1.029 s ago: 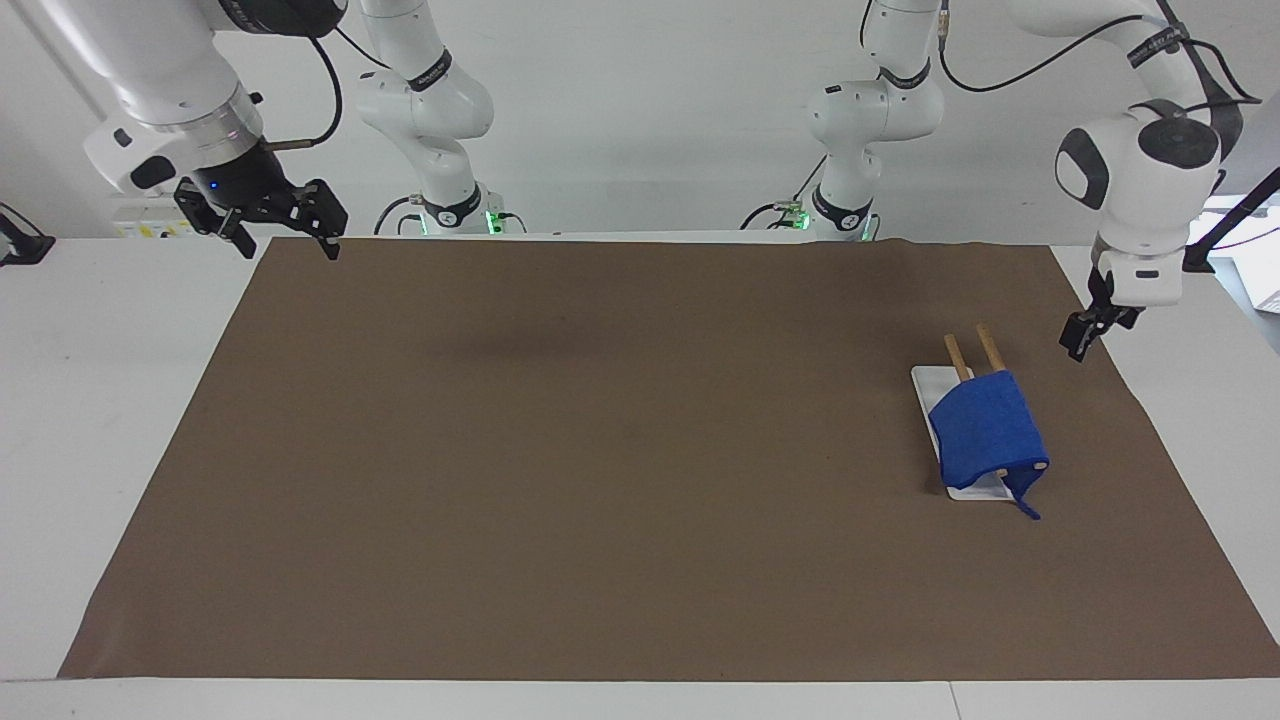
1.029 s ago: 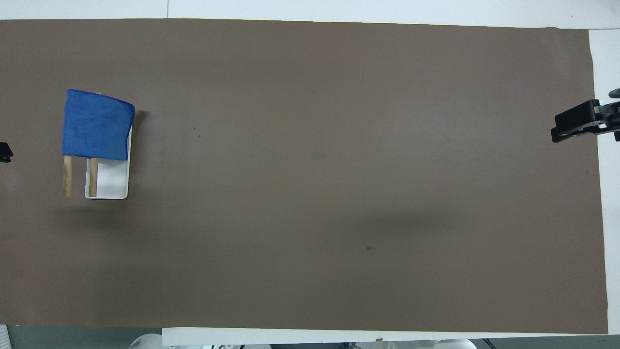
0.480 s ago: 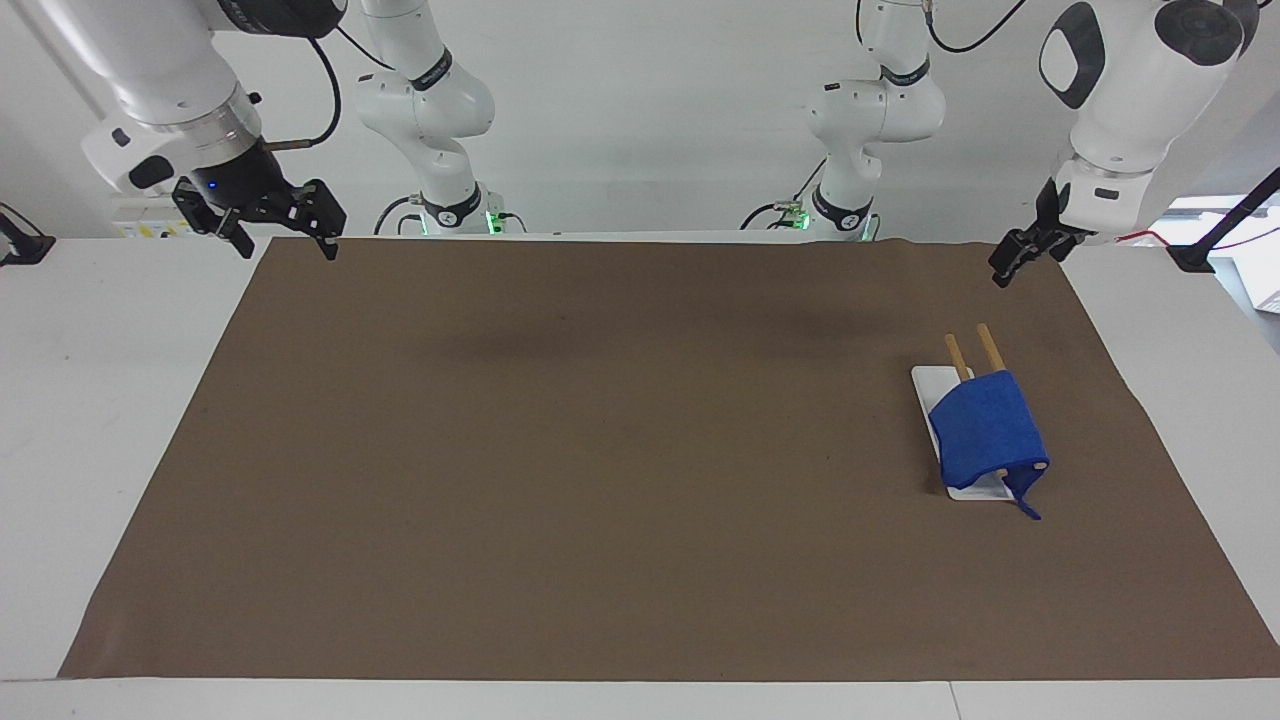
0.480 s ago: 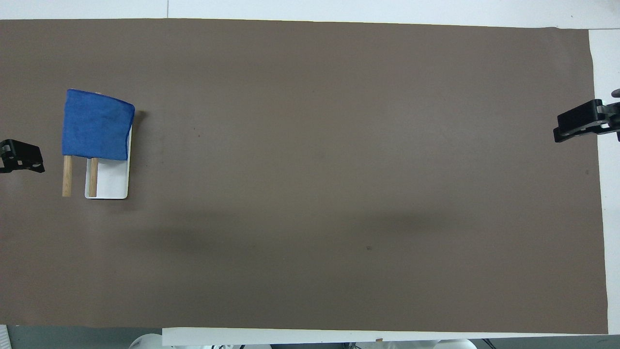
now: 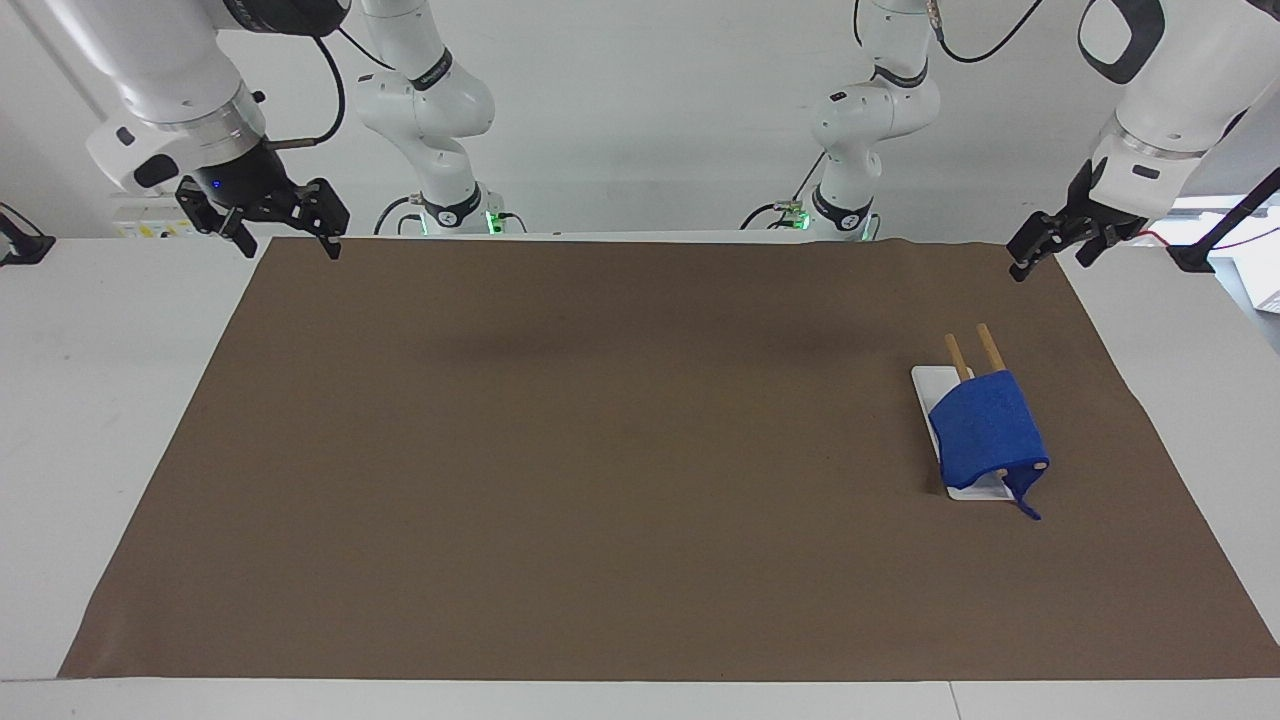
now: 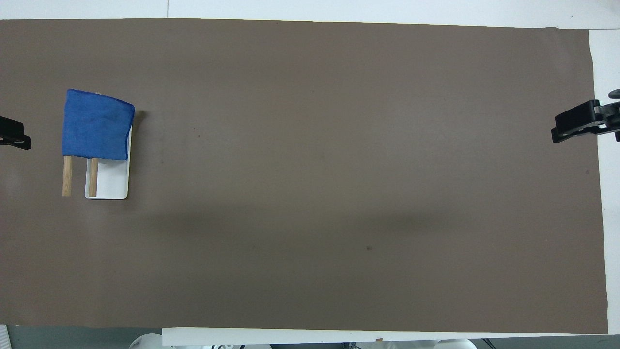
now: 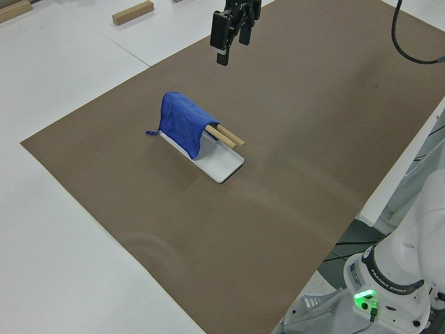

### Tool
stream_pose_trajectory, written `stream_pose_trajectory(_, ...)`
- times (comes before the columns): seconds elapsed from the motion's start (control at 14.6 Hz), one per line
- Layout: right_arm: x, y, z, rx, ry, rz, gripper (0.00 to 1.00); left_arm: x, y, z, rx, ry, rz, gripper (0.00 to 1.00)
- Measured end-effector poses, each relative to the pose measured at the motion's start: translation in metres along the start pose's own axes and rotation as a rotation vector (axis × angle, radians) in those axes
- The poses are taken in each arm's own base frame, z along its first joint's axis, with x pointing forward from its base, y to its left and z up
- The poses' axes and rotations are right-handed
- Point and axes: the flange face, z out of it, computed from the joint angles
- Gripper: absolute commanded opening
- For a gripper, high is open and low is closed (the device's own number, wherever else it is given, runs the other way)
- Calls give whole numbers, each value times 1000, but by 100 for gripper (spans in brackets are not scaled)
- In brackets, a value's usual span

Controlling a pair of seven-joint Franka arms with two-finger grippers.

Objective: Right arm passes towel to left arm to hang

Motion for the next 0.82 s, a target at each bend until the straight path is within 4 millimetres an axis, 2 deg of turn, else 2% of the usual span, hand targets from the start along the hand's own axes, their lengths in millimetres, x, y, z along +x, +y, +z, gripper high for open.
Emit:
stream_pose_trajectory(0.21, 0, 1, 0, 0, 1, 2, 100, 0, 23, -8, -6, -24, 61, 100)
stream_pose_trajectory(0.34, -1, 1, 0, 0, -1, 2, 100, -3, 31, -12, -8, -25, 80, 100)
stream_pose_trajectory(0.82, -3, 1, 0, 0, -16, 2, 100, -2, 20, -12, -28, -31, 71, 100)
